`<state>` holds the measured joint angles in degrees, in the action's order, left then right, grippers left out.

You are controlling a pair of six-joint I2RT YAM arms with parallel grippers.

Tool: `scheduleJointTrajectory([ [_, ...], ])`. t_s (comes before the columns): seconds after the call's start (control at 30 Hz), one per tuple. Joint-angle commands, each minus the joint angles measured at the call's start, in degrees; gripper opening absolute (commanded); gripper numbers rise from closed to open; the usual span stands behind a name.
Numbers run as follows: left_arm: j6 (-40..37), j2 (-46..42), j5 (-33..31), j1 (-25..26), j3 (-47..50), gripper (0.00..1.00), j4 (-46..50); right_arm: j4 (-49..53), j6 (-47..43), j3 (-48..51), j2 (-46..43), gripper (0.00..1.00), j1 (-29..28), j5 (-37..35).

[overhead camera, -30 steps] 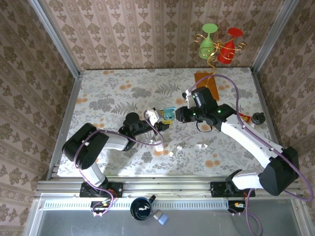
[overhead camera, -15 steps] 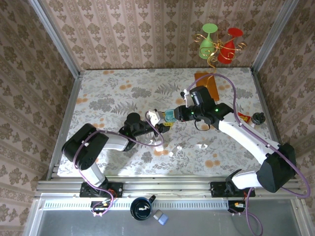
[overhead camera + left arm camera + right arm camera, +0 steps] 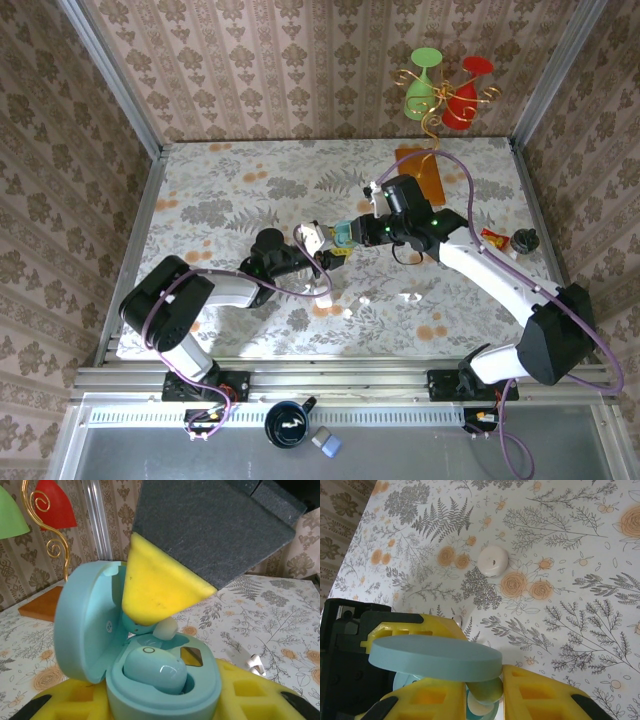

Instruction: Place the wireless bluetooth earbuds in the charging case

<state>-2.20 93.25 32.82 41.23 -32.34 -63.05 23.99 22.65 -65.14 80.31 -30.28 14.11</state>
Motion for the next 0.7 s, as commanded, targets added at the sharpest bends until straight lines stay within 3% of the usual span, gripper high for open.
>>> scheduleJointTrajectory([
  [0.0, 1.0, -1.9, 0.0, 0.3, -0.8, 0.17, -1.0, 0.0, -0.7, 1.0, 0.0, 0.23, -0.5, 2.0],
  [0.67, 5.2, -2.9, 0.1, 0.1, -4.0, 0.17, 4.1, -1.6, -5.2, 3.3, -2.4, 0.24, -2.5, 2.0],
])
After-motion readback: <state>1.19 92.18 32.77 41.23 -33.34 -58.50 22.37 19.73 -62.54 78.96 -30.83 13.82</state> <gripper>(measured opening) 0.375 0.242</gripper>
